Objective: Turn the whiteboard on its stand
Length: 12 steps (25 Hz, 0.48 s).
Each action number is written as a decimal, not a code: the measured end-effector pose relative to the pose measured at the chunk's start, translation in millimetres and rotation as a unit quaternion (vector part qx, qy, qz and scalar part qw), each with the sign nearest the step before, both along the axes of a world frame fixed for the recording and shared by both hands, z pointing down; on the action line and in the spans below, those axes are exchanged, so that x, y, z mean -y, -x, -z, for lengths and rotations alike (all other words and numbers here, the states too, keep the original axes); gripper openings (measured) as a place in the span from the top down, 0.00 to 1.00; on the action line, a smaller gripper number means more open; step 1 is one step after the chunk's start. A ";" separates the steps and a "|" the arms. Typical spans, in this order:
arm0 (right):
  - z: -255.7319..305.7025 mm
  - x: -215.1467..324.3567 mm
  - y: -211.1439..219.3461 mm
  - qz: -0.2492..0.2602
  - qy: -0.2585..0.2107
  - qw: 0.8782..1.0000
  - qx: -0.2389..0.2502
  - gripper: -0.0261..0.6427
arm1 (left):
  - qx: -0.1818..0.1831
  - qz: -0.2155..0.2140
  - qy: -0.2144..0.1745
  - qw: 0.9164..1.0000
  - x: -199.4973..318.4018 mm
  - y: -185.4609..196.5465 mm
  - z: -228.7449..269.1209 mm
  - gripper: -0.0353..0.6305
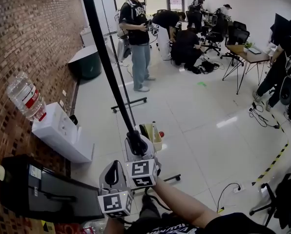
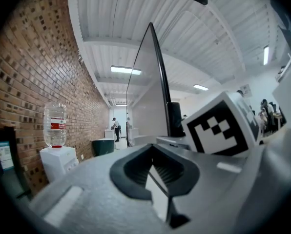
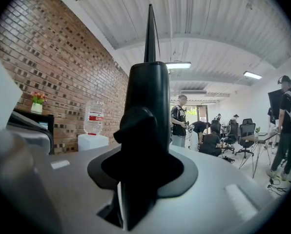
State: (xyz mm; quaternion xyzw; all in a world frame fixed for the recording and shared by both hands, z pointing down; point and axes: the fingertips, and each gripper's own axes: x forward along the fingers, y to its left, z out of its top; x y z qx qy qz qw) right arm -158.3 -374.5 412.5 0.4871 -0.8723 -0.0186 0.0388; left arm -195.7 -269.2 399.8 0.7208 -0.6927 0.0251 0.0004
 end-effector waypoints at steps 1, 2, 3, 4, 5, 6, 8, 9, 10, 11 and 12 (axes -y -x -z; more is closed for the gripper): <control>0.9 -3.4 -1.8 -0.002 -0.001 1.000 0.001 0.73 | 0.001 0.001 0.002 1.000 -4.7 -1.2 -0.1 0.94; 1.7 -6.8 -3.8 -0.003 -0.002 1.000 0.002 0.73 | 0.003 0.001 0.002 1.000 -8.9 -2.5 1.0 0.94; 2.3 -10.3 -5.5 -0.005 -0.002 1.000 0.002 0.73 | 0.006 0.000 0.002 1.000 -13.0 -3.5 3.8 0.94; 2.2 -14.1 -6.8 -0.005 -0.002 1.000 0.002 0.73 | 0.009 0.001 0.002 1.000 -16.7 -3.9 6.6 0.94; 1.5 -18.0 -7.9 -0.005 -0.001 1.000 0.001 0.73 | 0.009 0.000 0.001 1.000 -19.7 -3.5 7.4 0.94; 0.4 -22.2 -9.5 -0.006 0.001 1.000 0.000 0.73 | 0.007 -0.003 -0.001 1.000 -21.8 -3.0 5.9 0.94; -1.4 -31.4 -13.7 -0.010 0.000 1.000 -0.001 0.73 | -0.002 -0.012 -0.006 1.000 -25.5 -3.1 0.6 0.94; -1.4 -36.1 -15.9 -0.012 -0.001 1.000 0.000 0.73 | -0.006 -0.016 -0.006 1.000 -27.9 -4.4 1.1 0.94; -1.4 -40.6 -17.8 -0.013 -0.003 1.000 0.002 0.73 | -0.008 -0.020 -0.005 1.000 -30.7 -6.5 3.9 0.94; -1.9 -44.4 -19.4 -0.014 -0.004 1.000 0.006 0.73 | -0.008 -0.025 -0.005 1.000 -33.6 -8.8 7.3 0.94; -2.7 -47.7 -21.1 -0.015 -0.004 1.000 0.010 0.73 | -0.007 -0.031 -0.004 0.999 -36.7 -11.2 10.7 0.94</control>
